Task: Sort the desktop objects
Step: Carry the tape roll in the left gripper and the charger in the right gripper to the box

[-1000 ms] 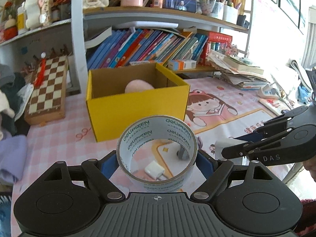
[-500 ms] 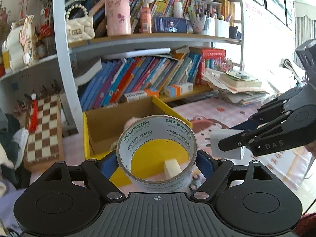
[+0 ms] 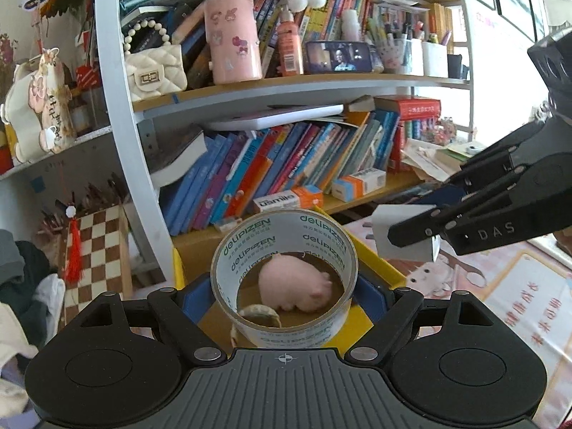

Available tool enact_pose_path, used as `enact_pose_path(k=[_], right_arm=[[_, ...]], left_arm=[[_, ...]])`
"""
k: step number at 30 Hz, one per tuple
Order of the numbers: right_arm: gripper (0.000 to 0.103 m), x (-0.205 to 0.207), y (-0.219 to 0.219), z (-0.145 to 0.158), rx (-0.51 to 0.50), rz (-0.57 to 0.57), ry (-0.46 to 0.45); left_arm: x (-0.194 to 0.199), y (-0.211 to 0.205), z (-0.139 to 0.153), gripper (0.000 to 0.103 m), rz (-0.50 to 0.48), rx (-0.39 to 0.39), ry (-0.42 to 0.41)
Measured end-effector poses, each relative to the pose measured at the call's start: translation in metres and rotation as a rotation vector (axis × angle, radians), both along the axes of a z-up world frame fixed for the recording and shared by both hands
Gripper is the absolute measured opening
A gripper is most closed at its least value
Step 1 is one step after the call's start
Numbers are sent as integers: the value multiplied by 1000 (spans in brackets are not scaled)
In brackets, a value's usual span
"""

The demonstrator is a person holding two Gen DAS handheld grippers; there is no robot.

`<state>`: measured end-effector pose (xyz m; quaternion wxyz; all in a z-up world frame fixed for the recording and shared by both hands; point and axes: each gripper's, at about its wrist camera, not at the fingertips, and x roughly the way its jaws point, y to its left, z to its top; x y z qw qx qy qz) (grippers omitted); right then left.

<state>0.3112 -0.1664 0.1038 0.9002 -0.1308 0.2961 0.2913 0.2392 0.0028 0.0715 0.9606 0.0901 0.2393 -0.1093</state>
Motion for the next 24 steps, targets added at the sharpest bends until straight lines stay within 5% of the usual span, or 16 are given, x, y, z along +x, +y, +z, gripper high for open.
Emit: enact_pose_path(k=[13,24], right_arm=[[24,77,28,-33,-87,121,70],[25,107,72,-78,-280,284,109]], left_arm=[[68,6,-18,85,59,64,58],[114,13,-45,85,72,95,154]])
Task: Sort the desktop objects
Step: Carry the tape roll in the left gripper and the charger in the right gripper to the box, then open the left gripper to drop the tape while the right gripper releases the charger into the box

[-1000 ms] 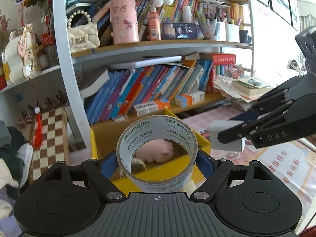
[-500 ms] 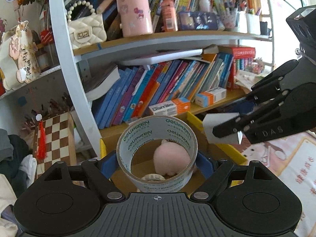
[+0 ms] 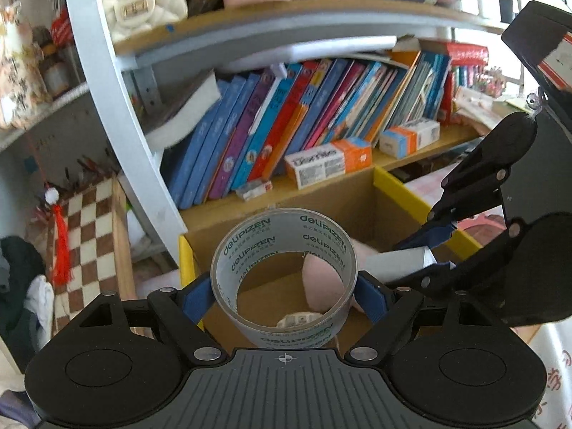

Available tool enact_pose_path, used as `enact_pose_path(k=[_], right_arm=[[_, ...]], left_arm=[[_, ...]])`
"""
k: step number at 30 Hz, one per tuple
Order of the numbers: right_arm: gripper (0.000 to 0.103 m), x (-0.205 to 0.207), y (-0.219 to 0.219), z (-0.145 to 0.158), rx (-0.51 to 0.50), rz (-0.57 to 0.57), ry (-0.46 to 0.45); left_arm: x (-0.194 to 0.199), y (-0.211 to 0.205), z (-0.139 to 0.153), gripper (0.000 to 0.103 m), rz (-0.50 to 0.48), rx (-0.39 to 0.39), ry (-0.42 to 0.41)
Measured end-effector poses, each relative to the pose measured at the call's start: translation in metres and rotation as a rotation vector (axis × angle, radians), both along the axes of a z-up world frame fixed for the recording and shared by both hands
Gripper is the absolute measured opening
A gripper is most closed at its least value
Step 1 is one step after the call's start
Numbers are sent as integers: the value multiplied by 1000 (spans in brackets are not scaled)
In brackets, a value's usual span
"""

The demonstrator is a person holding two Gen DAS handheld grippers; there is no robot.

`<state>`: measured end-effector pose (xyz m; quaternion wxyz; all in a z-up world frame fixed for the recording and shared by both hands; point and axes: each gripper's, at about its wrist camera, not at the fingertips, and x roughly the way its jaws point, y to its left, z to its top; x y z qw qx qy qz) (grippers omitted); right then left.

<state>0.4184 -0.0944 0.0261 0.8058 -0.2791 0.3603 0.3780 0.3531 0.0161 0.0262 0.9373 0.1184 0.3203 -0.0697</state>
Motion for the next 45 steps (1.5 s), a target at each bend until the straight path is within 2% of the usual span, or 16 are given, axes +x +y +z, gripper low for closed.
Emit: enact_pose_path(k=[8,12,19,35,38,45], right_arm=[[25,16,15,-31,-75,80,75],[25,25,16,-38,-98,105,102],[25,37,15,-51,-101,98,167],[26,39,19,-50,-112,112,181],[28,39,18,-48,-106,105,183],[40,37,13,-34,-79,93,161]], left_arm=[[21,0,-27,85,-24,22,88],[28,3,-37,85,-17,25,122],[33,3,-48,85,-28,49,167],[36,-1,-50,86,-4,77,222],[35,1,-48,86,0,71,223],[27,3,-40,86,10,75,202]])
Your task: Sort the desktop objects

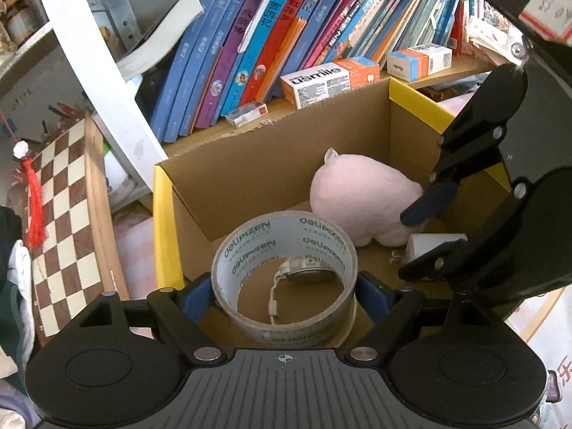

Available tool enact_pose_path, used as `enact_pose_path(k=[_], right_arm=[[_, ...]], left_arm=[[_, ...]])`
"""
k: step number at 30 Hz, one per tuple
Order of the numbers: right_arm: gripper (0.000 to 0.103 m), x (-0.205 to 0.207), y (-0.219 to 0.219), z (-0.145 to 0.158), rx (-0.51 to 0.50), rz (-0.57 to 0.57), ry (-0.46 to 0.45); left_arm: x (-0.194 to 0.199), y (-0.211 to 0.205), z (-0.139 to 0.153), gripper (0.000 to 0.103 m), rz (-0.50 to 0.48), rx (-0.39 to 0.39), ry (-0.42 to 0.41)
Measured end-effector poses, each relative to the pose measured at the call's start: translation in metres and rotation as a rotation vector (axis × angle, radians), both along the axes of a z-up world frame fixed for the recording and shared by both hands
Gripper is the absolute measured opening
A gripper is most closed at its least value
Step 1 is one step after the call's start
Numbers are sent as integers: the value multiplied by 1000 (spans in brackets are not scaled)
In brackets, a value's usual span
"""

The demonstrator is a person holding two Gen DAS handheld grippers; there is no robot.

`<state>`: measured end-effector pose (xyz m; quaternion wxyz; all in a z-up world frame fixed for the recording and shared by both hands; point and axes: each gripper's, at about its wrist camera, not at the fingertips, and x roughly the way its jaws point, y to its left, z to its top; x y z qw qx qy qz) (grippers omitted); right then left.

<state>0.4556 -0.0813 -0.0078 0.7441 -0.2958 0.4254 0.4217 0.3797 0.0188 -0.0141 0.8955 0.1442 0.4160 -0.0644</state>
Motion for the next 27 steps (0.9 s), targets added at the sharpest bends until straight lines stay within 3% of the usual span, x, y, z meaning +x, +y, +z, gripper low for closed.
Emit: enact_pose_path(k=[6,27], right_arm=[[46,-8,-11,20,35,-29,-53],[50,-78,-71,82,212,-264,-165]], left_arm=[[-13,1,18,92,-16,-14,-62],[-83,5,75,93,3,-116,-241]])
